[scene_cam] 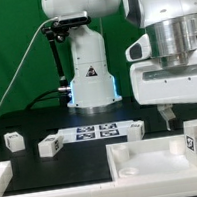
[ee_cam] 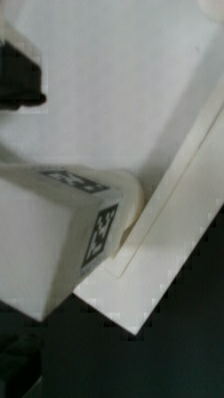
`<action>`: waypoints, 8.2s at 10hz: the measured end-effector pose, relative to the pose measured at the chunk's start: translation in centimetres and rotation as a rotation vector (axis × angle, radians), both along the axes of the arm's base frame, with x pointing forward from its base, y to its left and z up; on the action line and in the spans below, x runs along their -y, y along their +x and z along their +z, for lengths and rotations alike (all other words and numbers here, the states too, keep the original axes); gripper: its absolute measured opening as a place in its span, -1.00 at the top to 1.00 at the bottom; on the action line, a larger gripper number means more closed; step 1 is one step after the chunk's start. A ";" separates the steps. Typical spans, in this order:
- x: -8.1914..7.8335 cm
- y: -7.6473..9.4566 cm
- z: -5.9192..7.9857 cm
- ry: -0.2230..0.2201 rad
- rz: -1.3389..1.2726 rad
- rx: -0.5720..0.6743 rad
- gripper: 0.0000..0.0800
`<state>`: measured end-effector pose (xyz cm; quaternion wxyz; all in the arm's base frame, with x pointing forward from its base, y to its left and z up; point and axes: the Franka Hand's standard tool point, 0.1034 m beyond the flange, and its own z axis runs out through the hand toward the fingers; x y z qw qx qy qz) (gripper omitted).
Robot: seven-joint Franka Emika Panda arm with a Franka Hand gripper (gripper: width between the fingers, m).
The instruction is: Assemble one leg
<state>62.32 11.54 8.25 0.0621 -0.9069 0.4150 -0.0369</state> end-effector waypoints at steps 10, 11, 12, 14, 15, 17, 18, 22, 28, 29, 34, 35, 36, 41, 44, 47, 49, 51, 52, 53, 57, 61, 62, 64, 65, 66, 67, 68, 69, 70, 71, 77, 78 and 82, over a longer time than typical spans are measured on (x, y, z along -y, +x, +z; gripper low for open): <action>-0.5 0.2 -0.2 -0.223 1.081 0.059 -0.62; -0.2 0.2 -0.2 -0.237 1.172 0.060 -0.62; -0.1 0.2 -0.2 -0.239 1.191 0.060 -0.62; -0.1 0.2 -0.2 -0.239 1.186 0.060 -0.40; -0.1 0.2 -0.2 -0.239 1.186 0.060 -0.40; -0.2 0.2 -0.2 -0.234 1.153 0.060 0.26; -0.2 0.2 -0.2 -0.232 1.141 0.060 0.26; -0.2 0.0 -0.3 -0.140 0.629 0.083 0.27; -0.4 -0.5 -0.4 -0.054 -0.129 0.061 0.26; -0.6 -0.7 -0.4 -0.035 -0.279 0.050 0.26; -0.1 -0.5 -0.3 0.045 -0.549 0.027 0.26; -0.2 -0.5 -0.3 0.048 -0.559 0.027 0.26; -0.2 -0.5 -0.3 0.043 -0.522 0.029 -0.11; -0.5 -0.6 -0.3 -0.025 -0.091 0.060 -0.62; -0.4 -0.5 -0.3 -0.088 0.253 0.080 -0.62; -0.8 -0.3 -0.1 -0.200 0.635 0.089 -0.62; -0.6 -0.2 -0.1 -0.244 0.852 0.089 -0.62; -0.4 -0.1 -0.1 -0.270 1.003 0.089 -0.62; -0.4 -0.1 -0.1 -0.273 1.025 0.089 -0.62; -0.4 -0.1 -0.1 -0.272 1.018 0.089 -0.52; -0.4 -0.1 -0.1 -0.271 1.005 0.091 0.26; -0.4 -0.1 -0.1 -0.235 0.799 0.095 0.27; -0.3 -0.1 -0.1 -0.208 0.655 0.098 0.27; 0.1 -0.1 -0.1 -0.163 0.395 0.112 0.27; 0.2 -0.1 -0.1 -0.151 0.315 0.117 0.27; 0.5 -0.2 -0.2 -0.121 0.143 0.114 0.27; 0.6 -0.2 -0.2 -0.100 0.026 0.110 0.27; 0.6 -0.2 -0.2 -0.074 -0.110 0.105 0.27; 0.6 -0.4 -0.2 -0.039 -0.321 0.097 0.26; 0.6 -0.5 -0.2 -0.031 -0.404 0.092 0.26; 0.5 -0.5 -0.2 -0.002 -0.533 0.087 0.26; 0.6 -0.7 -0.3 0.088 -0.888 0.055 0.19; 0.7 -0.6 -0.2 0.075 -0.814 0.060 0.19; 0.8 -0.4 -0.1 0.013 -0.465 0.084 -0.60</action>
Offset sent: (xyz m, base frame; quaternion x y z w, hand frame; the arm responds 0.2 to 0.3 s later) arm 0.0015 0.0063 -0.0025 0.0186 -0.0221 -0.2798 0.9596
